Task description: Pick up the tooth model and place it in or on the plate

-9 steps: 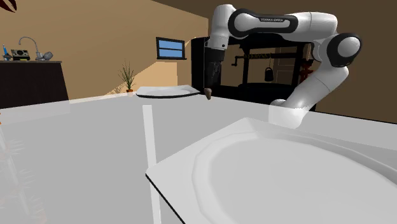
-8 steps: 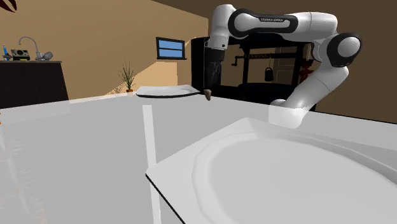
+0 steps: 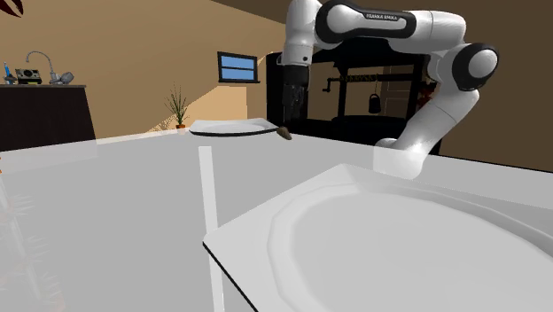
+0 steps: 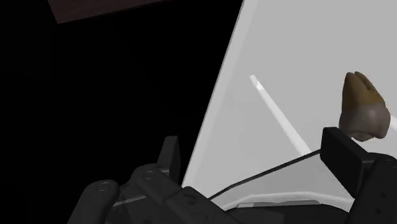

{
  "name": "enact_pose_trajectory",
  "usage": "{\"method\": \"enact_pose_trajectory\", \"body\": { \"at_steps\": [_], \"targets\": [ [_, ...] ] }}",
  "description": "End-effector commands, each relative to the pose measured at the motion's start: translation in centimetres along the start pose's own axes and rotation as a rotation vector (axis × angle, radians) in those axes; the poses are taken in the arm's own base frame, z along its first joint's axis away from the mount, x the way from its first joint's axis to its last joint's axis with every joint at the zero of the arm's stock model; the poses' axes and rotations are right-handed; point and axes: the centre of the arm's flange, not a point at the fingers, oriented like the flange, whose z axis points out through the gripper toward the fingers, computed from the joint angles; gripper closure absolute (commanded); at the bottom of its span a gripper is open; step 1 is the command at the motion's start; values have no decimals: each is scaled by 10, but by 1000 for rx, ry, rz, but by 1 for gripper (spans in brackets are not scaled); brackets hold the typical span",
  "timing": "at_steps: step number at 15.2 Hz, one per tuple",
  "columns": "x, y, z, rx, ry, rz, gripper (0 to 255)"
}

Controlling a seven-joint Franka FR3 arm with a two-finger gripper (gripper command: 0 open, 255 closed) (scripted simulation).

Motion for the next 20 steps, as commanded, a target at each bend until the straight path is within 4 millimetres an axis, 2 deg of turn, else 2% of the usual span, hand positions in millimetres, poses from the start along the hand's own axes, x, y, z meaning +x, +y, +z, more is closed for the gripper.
{"method": "enact_pose_trajectory", "body": {
  "at_steps": [1,6,14,20],
  "targets": [
    [-5,-24,-1,15,-22,5,0],
    [-8,-81,-4,49,-71,15,0],
    [-11,-83,35,49,-71,15,0],
    [-11,-83,35,49,-71,15,0]
  ]
}}
